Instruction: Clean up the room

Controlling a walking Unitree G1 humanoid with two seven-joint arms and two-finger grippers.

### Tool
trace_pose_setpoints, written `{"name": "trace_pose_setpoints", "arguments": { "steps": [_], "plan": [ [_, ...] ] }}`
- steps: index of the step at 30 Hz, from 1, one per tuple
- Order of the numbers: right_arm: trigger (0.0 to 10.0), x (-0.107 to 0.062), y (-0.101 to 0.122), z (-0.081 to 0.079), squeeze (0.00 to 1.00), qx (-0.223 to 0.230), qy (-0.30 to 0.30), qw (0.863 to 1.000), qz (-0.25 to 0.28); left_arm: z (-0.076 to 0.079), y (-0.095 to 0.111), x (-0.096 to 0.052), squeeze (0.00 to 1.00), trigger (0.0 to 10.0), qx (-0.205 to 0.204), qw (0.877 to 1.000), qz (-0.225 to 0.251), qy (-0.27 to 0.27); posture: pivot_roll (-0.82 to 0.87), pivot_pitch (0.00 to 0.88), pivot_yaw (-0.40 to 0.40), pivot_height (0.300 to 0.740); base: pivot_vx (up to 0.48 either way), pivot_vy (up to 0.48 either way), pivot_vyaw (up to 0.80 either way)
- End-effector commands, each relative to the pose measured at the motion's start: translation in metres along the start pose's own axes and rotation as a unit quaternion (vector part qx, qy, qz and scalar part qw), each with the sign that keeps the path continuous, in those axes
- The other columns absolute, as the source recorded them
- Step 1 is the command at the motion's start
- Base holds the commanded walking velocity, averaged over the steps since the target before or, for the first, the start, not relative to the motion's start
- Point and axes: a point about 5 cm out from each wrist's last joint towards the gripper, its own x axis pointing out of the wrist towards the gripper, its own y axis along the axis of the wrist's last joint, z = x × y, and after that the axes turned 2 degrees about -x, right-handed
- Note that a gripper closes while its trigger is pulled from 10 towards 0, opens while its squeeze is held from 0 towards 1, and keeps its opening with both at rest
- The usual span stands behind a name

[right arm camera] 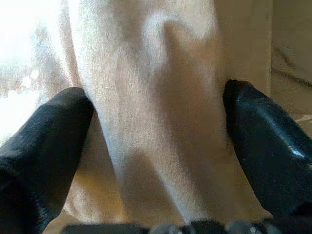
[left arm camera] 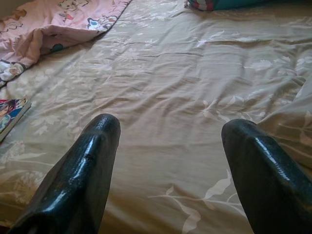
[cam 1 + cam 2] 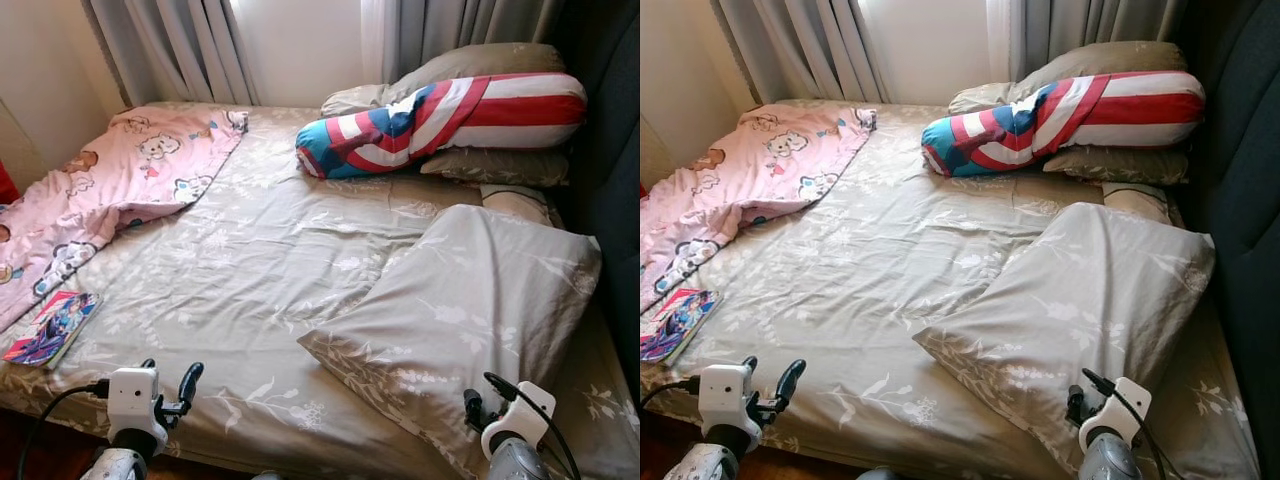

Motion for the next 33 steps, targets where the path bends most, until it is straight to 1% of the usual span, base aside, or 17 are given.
{"name": "trace_pose_setpoints", "arguments": {
  "steps": [1,2,5,6,8,9,13,18,19,20,21,24,33],
  "plan": [
    [10.0,-0.005,-0.022,0.002,0.00,-0.003,-0.004,0.999,-0.049,-0.003,0.002,-0.003,0.00,10.0,0.008,1.000,-0.005,-0.002,0.15,0.097,0.080,0.667,0.000,0.000,0.00],
    [10.0,-0.006,-0.026,0.006,0.00,-0.008,-0.014,0.998,-0.056,-0.003,0.003,-0.005,0.00,10.0,0.009,1.000,-0.006,-0.002,0.15,0.109,0.080,0.667,0.000,0.000,0.00],
    [10.0,-0.007,-0.029,0.009,0.00,-0.007,-0.020,0.998,-0.063,-0.003,0.003,-0.008,0.00,10.0,0.009,1.000,-0.009,-0.002,0.15,0.117,0.080,0.667,0.000,0.000,0.00],
    [10.0,-0.007,-0.031,0.009,0.00,-0.010,-0.018,0.997,-0.069,-0.002,0.003,-0.010,0.00,10.0,0.010,1.000,-0.011,-0.002,0.15,0.131,0.081,0.667,0.000,0.000,0.00],
    [10.0,-0.008,-0.036,0.008,0.00,-0.013,-0.011,0.996,-0.084,-0.002,0.002,-0.011,0.00,10.0,0.010,1.000,-0.013,-0.003,0.16,0.141,0.082,0.667,0.000,0.000,0.00],
    [10.0,-0.009,-0.040,0.005,0.00,-0.020,-0.002,0.995,-0.100,-0.001,0.004,-0.013,0.00,10.0,0.010,1.000,-0.013,-0.004,0.16,0.150,0.083,0.667,0.000,0.000,0.00],
    [10.0,-0.010,-0.042,0.003,0.00,-0.026,0.004,0.994,-0.108,0.000,0.005,-0.014,0.00,10.0,0.012,1.000,-0.012,-0.006,0.17,0.160,0.084,0.667,0.000,0.000,0.00],
    [10.0,-0.011,-0.048,-0.014,0.00,-0.024,0.053,0.990,-0.127,0.001,0.007,-0.018,0.00,10.0,0.018,1.000,-0.014,-0.009,0.19,0.175,0.084,0.667,0.000,0.000,0.00],
    [3.3,-0.011,-0.048,-0.017,0.00,-0.027,0.059,0.990,-0.129,0.001,0.007,-0.019,0.00,10.0,0.018,1.000,-0.015,-0.009,0.19,0.178,0.085,0.667,0.000,0.000,0.00],
    [0.0,-0.011,-0.049,-0.019,0.00,-0.032,0.063,0.989,-0.130,0.001,0.007,-0.020,0.00,10.0,0.019,1.000,-0.016,-0.009,0.19,0.179,0.084,0.667,0.000,0.000,0.00],
    [0.0,-0.011,-0.050,-0.023,0.00,-0.039,0.067,0.988,-0.131,0.002,0.007,-0.020,0.00,10.0,0.020,1.000,-0.018,-0.010,0.19,0.179,0.083,0.667,0.000,0.000,0.00],
    [0.0,-0.011,-0.049,-0.025,0.00,-0.041,0.069,0.988,-0.131,0.003,0.007,-0.021,0.00,10.0,0.021,1.000,-0.021,-0.011,0.19,0.179,0.083,0.667,0.000,0.000,0.00],
    [0.0,-0.012,-0.053,-0.022,0.00,-0.043,0.062,0.989,-0.131,0.006,0.007,-0.020,0.00,10.0,0.019,0.999,-0.023,-0.011,0.18,0.184,0.077,0.667,0.000,0.000,0.00]
  ]
}}
